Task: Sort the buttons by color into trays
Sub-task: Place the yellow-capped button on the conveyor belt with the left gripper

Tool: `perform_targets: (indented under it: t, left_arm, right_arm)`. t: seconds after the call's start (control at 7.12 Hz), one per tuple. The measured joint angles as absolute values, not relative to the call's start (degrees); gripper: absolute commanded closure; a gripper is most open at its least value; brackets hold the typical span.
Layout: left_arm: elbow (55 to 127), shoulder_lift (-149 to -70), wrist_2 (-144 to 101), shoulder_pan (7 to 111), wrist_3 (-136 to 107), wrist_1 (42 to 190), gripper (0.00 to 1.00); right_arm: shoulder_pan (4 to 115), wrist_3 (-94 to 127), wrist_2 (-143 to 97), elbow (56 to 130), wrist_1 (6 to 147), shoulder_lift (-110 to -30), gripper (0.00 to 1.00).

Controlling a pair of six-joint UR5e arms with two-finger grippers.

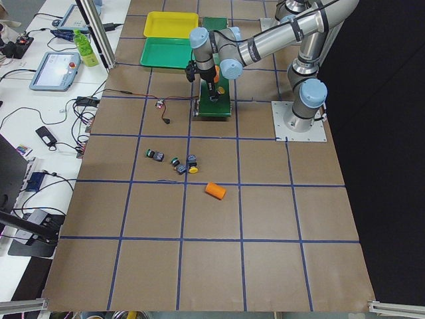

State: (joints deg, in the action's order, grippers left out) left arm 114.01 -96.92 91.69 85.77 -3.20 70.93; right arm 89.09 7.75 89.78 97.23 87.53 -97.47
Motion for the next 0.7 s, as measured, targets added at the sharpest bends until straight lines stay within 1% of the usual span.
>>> perform_targets:
  t: [0.42,0.56,0.7]
  left_arm:
    - [112.43,-96.74,85.70,87.13,-5.75,68.99,0.00]
    - [110.64,-96.52,86.21,85.24,-2.11,69.09,0.00]
    - [108.56,-96.60,87.66,81.09,3.75,69.55,0.00]
  right_arm:
    - [89.09,8.15,89.72,97.31,88.52,-97.47,0.00]
    - [89.10,8.07,89.66,97.33,88.82,-97.47,0.00]
    - [89.12,8.03,89.60,97.36,88.93,-97.46,0.00]
